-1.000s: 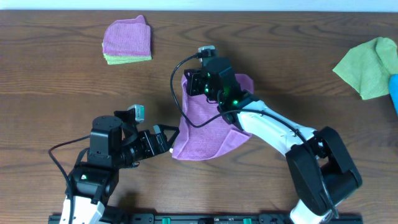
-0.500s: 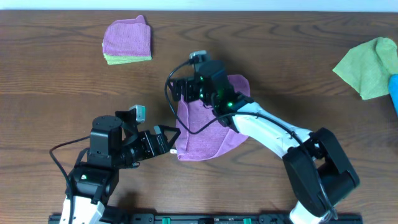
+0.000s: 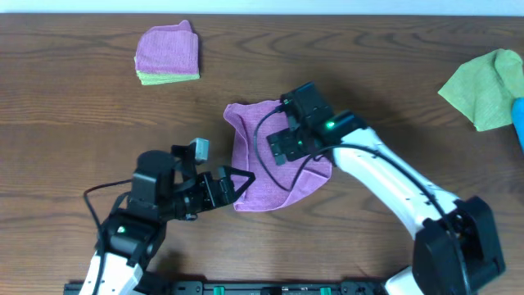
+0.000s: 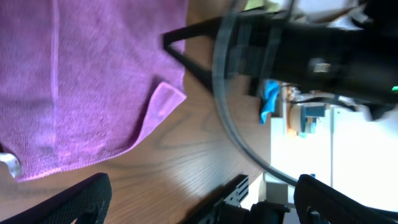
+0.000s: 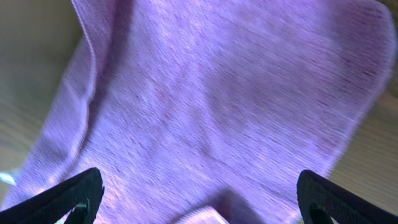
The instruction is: Fold the cloth
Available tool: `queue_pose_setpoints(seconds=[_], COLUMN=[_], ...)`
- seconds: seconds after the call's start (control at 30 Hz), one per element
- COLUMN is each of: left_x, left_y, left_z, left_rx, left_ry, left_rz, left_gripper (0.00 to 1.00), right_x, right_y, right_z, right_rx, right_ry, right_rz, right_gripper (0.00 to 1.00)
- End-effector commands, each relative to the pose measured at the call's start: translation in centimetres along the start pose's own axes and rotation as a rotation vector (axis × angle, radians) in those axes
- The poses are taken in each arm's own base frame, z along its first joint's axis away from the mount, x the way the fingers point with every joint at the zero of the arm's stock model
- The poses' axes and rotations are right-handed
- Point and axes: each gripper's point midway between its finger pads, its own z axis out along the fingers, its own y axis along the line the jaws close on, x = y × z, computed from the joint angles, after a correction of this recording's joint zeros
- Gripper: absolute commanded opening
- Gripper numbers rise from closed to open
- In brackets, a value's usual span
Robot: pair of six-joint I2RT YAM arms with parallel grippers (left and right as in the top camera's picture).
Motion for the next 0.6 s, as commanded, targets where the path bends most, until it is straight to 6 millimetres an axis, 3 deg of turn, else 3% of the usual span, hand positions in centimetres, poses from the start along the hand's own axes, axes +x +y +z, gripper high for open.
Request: queue_pose_setpoints(seconds=[0.0,0.23,0.57], left_x=[0.0,-1.7,-4.2], left_y=[1.1,2.2,2.8], left_z=[1.4,4.6,4.6], left_rx=[-0.056,-0.064,-0.083], left_ry=[0.014,0.016,-0.079], left_rz=[-0.030,0.049,0.065], left_gripper=[0.95,0.95,0.95], right_x=[0.8,5.1,7.2], right_y=[-0.5,-0.8,-2.2], right_z=[-0.3,-0.2,1.6], right_rx=[-0.041,-0.164,-0.209], right_ry=[0.043,0.198,0.208], right_rz=[-0.157,-0.303,-0.262], right_gripper=[1.00,0.99,0.99])
